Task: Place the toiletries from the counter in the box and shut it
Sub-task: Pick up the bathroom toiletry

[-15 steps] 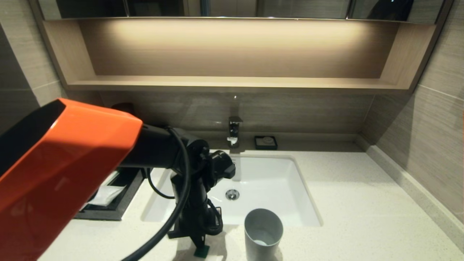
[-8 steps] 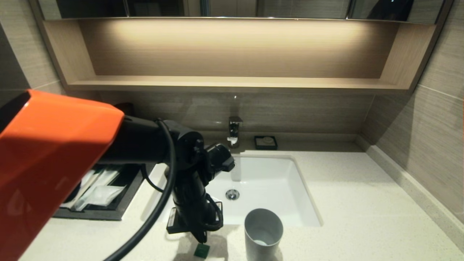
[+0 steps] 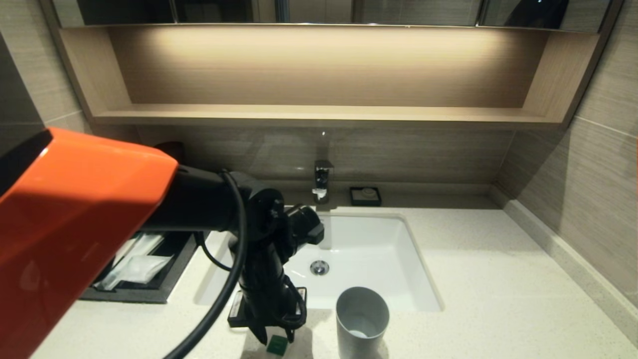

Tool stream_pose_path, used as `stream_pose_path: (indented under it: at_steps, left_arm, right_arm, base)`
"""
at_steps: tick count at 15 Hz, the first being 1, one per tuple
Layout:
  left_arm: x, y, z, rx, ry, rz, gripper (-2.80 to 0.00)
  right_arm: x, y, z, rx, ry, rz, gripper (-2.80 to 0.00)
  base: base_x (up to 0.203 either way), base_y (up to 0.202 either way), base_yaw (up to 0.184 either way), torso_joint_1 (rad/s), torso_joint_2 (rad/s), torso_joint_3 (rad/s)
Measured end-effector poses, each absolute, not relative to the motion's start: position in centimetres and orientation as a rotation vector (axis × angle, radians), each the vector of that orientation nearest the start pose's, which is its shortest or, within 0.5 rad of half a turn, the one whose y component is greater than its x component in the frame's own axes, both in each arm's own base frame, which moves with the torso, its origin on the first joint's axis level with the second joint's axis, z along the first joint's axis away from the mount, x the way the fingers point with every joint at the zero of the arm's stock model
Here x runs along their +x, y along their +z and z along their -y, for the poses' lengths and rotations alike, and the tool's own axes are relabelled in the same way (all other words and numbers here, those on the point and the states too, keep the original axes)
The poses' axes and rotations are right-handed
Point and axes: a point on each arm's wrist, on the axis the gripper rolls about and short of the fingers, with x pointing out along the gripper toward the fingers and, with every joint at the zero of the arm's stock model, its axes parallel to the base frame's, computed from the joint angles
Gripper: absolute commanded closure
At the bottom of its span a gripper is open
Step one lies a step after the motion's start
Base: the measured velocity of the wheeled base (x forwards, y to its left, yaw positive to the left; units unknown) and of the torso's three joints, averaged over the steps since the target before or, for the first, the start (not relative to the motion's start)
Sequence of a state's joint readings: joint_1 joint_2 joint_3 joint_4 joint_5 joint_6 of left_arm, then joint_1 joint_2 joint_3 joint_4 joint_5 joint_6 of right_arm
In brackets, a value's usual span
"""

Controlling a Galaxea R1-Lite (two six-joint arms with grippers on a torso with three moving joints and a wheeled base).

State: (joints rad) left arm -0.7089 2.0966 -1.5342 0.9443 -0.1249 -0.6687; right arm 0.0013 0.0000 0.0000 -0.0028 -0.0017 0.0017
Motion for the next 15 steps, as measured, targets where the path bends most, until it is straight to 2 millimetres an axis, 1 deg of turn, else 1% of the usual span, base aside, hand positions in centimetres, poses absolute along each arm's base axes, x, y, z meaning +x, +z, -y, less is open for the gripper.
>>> stream_pose_path:
  at_steps: [8, 15]
  left_arm:
    - [25.9, 12.4, 22.7, -0.042, -0.157, -1.608, -2.80]
    - [26.4, 11.3, 23.0, -0.013, -0.130, -1.617, -2.80]
  right_arm:
    - [-2.3, 7.6, 0.0, 0.001, 0.000, 0.003, 0.00]
    - [-2.3, 7.6, 0.0, 0.002, -0.001, 0.002, 0.00]
  base:
    - [0.000, 0.000, 0.000, 0.000, 0.00, 0.000]
    - [0.000, 0.000, 0.000, 0.000, 0.00, 0.000]
